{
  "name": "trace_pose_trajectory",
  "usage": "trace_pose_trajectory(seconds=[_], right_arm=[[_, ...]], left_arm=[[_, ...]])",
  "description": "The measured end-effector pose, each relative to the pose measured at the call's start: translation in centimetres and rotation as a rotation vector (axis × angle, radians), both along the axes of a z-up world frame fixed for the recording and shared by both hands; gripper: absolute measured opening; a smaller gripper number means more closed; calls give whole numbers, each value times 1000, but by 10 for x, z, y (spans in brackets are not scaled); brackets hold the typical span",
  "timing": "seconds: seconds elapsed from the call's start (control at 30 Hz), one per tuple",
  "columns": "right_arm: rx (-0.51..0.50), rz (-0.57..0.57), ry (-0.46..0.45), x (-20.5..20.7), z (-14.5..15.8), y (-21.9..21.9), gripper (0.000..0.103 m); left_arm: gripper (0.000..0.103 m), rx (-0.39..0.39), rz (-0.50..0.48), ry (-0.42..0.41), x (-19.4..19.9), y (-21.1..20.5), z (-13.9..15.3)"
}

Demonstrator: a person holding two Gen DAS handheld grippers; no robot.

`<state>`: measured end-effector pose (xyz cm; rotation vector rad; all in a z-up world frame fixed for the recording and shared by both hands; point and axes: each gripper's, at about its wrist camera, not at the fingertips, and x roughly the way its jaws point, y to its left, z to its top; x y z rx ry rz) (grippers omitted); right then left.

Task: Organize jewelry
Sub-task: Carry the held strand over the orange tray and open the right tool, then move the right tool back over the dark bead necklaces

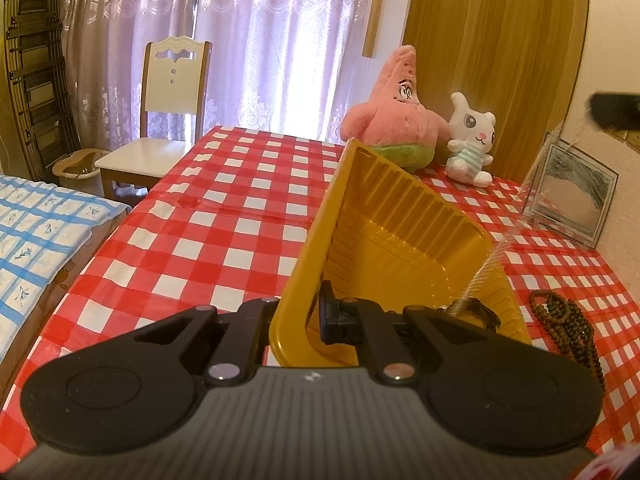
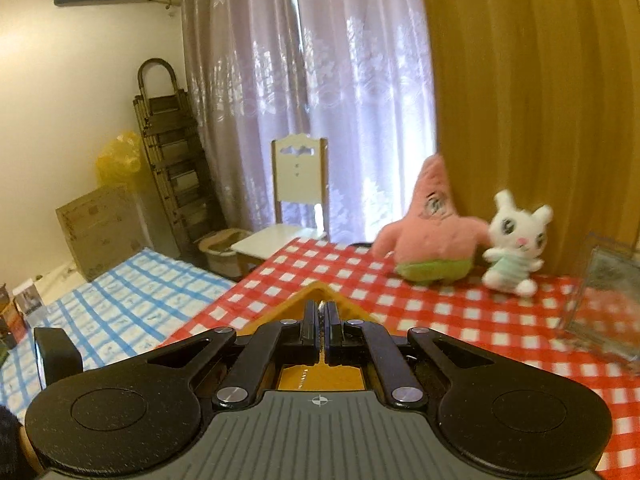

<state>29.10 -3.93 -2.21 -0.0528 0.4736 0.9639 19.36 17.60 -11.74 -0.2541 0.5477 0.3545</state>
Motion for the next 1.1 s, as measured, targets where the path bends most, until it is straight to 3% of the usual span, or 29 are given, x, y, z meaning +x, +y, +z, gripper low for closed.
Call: trace_pose_trajectory(seconds=[0.23, 0.43, 0.5, 0.57, 0.63, 0.87, 1.1], right_arm=[[-110, 38, 124, 3, -44, 40, 2], [-168, 55, 215, -5, -67, 40, 6], [-182, 48, 236, -9, -72, 33, 16], [-188, 34, 256, -13, -79, 22, 44], [-195, 5, 277, -18, -85, 9, 49], [-242, -132, 383, -23, -111, -54, 49], [-280, -291, 426, -22, -121, -105, 49]], left_arm=[[7, -7, 1, 0, -1, 1, 0], [7, -10, 4, 2, -1, 1, -2], [7, -13, 5, 2, 0, 1, -2], [7, -13, 4, 3, -1, 1, -2], [7, -14, 3, 3, -1, 1, -2], [7, -12, 5, 4, -1, 1, -3], [7, -8, 5, 7, -1, 1, -5]])
